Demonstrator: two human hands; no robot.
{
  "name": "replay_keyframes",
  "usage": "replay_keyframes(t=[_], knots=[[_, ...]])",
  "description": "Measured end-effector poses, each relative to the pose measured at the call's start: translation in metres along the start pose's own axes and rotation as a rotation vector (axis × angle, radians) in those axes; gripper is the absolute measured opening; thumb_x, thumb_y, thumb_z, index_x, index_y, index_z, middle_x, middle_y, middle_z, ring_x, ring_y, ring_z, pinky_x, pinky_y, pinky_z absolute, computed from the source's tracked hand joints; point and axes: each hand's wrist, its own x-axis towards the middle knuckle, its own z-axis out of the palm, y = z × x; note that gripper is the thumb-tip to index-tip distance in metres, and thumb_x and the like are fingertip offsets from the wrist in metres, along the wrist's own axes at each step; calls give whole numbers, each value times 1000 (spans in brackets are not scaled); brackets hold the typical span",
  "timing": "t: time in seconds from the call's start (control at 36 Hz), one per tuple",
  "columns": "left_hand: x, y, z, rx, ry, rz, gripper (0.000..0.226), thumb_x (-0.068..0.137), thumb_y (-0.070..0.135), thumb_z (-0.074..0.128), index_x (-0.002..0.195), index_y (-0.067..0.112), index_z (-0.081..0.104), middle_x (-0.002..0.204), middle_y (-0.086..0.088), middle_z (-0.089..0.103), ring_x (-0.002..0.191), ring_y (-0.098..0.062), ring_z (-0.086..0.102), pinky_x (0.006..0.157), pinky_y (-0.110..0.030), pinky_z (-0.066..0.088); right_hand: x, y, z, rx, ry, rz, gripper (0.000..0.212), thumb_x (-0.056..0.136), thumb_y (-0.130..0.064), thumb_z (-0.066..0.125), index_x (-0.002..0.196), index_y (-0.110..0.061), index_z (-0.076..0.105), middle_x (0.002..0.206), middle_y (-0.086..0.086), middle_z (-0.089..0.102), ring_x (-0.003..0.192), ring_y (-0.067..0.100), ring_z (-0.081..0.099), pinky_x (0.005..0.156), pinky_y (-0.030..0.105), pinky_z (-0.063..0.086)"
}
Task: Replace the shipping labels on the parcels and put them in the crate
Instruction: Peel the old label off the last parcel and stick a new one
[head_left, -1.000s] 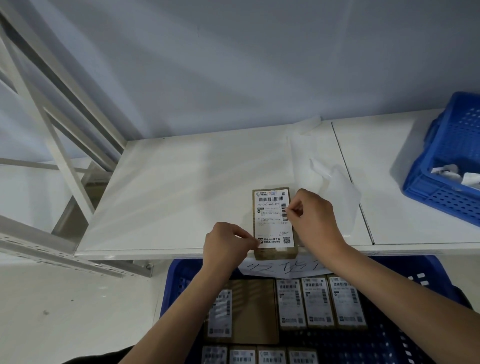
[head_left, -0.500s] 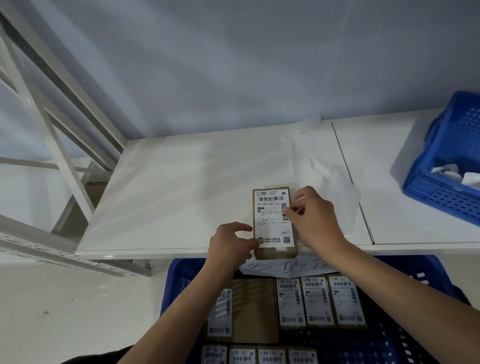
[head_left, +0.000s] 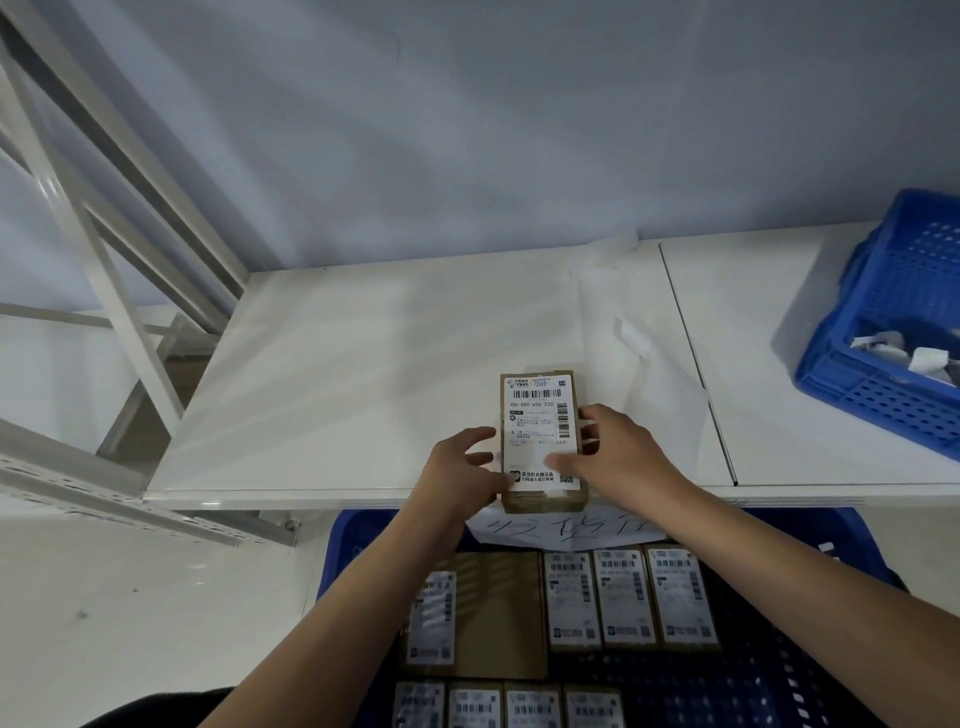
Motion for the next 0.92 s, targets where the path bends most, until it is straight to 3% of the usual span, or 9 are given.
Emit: replay_keyframes(t=[0.11,0.25,0.36,0.47,0.58,0.69,0.75,0.83,0.92], knots=[[1,-1,1,1,-25,-14,70,85,-15,68,146,16,51,132,-16,63,108,-30,69,89,-43,62,-3,-1,2,-11,-46,3,56,87,-26,77,135,-18,50,133,-3,63,104,9,57,68,7,37],[1,0,3,14,-42,-17,69,88,-14,65,147,17,51,129,-16,66,107,-31,70,88,-41,62,-6,-6,-3,-40,-93,9,54,87,-26,78,132,-19,51,134,-2,62,119,15,58,85,21,41],[0,1,6,-39,-40,-11,59,91,-15,60,144,11,52,119,-15,72,101,-28,73,89,-40,62,-8,-9,-5,-25,-100,-1,52,87,-26,78,132,-21,54,134,-4,63,116,13,58,89,23,42],[-2,1,12,-113,-9,7,47,95,8,70,139,9,54,113,-8,75,97,-24,75,89,-43,62,-11,-9,-4,37,-89,-27,50,88,-26,77,134,-25,58,133,-7,65,108,6,58,87,21,43],[-7,3,15,-115,7,68,53,90,21,78,133,13,49,113,-7,75,102,-24,74,93,-49,59,-14,-11,-5,105,-58,-79,46,91,-29,74,134,-29,59,129,-13,66,106,3,60,81,13,44],[-16,12,13,-131,10,168,50,88,20,80,123,19,45,115,-7,72,102,-22,73,86,-42,62,-13,-17,-17,209,-10,-80,40,93,-33,69,132,-31,61,124,-17,67,105,0,64,97,29,50],[-20,20,11,-147,10,212,51,86,18,82,122,19,46,114,-7,72,101,-22,73,82,-41,63,-14,-20,-26,291,-4,-57,38,91,-33,73,127,-34,61,116,-20,67,103,-1,64,95,29,51],[-26,28,9,-162,-12,255,52,84,16,84,122,18,48,112,-6,73,98,-23,75,85,-50,62,-15,-23,-36,401,8,-1,44,88,-33,76,128,-36,57,113,-14,70,100,5,69,92,30,54],[-30,30,12,-137,-43,289,52,82,16,85,120,19,51,111,-4,75,98,-23,75,88,-53,60,-18,-26,-44,474,-24,37,31,89,-30,75,118,-30,64,109,-9,75,96,6,72,82,24,57]])
